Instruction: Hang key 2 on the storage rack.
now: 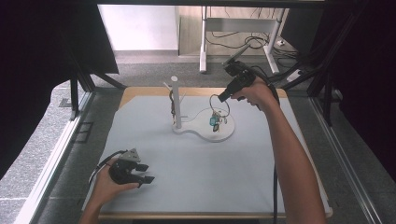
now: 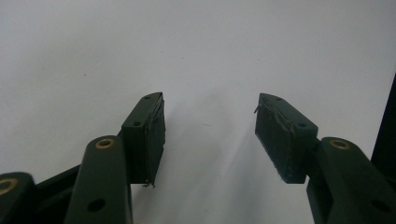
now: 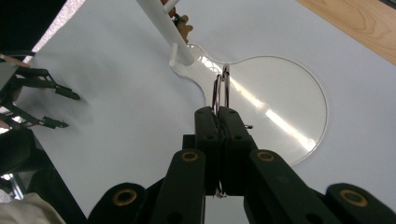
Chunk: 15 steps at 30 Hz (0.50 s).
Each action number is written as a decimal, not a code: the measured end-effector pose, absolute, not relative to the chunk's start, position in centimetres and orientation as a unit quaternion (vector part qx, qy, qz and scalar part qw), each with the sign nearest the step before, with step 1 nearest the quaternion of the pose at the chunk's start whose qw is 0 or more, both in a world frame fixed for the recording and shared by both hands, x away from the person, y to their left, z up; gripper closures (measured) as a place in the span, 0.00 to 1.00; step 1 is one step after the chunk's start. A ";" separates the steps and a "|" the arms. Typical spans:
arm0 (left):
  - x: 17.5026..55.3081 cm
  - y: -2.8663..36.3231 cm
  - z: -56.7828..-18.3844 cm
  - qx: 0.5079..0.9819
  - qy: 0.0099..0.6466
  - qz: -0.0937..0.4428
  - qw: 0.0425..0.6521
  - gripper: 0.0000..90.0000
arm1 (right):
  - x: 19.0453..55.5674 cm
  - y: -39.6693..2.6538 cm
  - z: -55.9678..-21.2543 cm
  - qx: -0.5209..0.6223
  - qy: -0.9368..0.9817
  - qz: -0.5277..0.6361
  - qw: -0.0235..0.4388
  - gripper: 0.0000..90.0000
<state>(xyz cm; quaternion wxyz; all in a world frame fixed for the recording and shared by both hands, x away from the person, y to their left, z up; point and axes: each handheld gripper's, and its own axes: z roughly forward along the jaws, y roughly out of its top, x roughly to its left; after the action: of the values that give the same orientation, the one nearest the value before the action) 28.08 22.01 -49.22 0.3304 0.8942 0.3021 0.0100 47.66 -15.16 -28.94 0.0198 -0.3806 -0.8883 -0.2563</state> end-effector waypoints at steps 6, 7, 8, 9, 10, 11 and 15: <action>28.0 22.1 -49.2 0.894 0.302 0.009 0.330 0.48 | 48.2 -14.6 -28.8 -0.382 -0.887 -0.258 0.019 0.98; 28.0 22.1 -49.2 0.895 0.301 0.009 0.329 0.48 | 48.4 -14.4 -28.8 -0.382 -0.887 -0.259 0.020 0.98; 28.0 22.1 -49.2 0.895 0.301 0.008 0.329 0.48 | 48.4 -14.3 -28.9 -0.381 -0.887 -0.259 0.019 0.98; 28.1 22.1 -49.2 0.896 0.300 0.009 0.328 0.48 | 48.6 -14.1 -28.9 -0.381 -0.887 -0.259 0.018 0.98; 28.0 22.0 -49.2 0.895 0.302 0.009 0.329 0.48 | 48.7 -14.0 -28.9 -0.383 -0.887 -0.259 0.018 0.98; 28.0 22.0 -49.2 0.894 0.303 0.008 0.330 0.48 | 48.8 -13.8 -29.0 -0.382 -0.887 -0.260 0.016 0.98; 27.9 22.1 -49.1 0.892 0.306 0.008 0.333 0.48 | 49.2 -13.2 -29.1 -0.380 -0.886 -0.263 0.020 0.98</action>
<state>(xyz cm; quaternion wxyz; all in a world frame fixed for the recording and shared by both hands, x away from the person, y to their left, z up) 27.94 22.06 -49.11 0.3333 0.8917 0.3062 0.0082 49.21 -13.17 -29.09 0.0198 -0.3800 -0.8865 -0.2634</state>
